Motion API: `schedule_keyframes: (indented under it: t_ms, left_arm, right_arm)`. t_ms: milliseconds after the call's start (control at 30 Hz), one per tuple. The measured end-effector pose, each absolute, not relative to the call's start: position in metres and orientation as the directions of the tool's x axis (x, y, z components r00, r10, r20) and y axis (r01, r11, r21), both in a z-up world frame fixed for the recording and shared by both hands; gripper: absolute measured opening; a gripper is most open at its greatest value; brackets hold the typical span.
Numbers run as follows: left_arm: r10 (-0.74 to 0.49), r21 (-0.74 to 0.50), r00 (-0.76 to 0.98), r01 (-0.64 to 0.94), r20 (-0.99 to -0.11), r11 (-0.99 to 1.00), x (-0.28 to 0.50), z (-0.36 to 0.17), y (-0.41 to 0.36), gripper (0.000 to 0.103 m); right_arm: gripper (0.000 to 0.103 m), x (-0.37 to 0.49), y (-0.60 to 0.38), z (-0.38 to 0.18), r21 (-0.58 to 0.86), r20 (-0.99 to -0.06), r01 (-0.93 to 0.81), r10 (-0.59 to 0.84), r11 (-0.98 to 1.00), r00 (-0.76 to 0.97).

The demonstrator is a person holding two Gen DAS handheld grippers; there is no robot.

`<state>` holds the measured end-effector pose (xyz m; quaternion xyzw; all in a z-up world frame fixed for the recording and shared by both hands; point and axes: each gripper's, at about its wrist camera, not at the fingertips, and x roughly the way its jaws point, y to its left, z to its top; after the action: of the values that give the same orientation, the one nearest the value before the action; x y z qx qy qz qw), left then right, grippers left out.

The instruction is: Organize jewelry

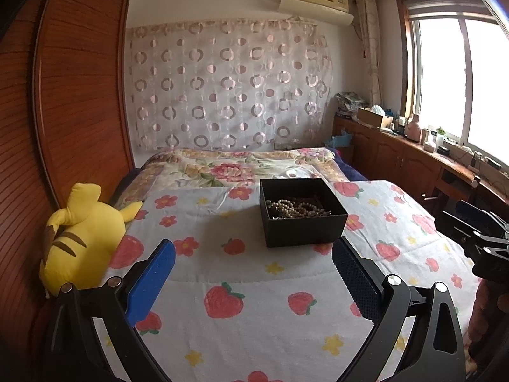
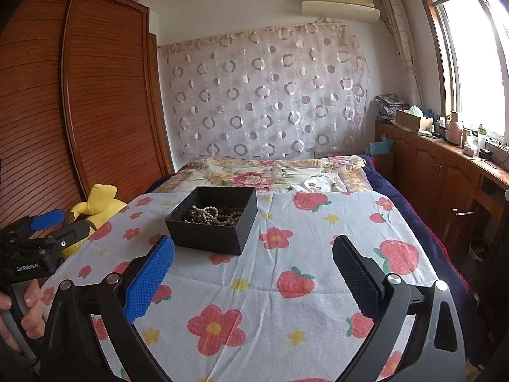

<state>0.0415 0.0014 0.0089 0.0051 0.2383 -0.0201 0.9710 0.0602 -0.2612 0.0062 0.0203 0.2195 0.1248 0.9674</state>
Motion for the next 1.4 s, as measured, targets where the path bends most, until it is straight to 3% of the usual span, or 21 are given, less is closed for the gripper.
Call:
schedule_keyframes:
  t_ms: [1400]
  left_arm:
    - [-0.042, 0.001, 0.893, 0.047, -0.449, 0.999, 0.0349, 0.0176, 0.0089, 0.095]
  right_arm:
    - [0.101, 0.0589, -0.2613, 0.0025, 0.097, -0.417, -0.232, 0.251, 0.968, 0.874]
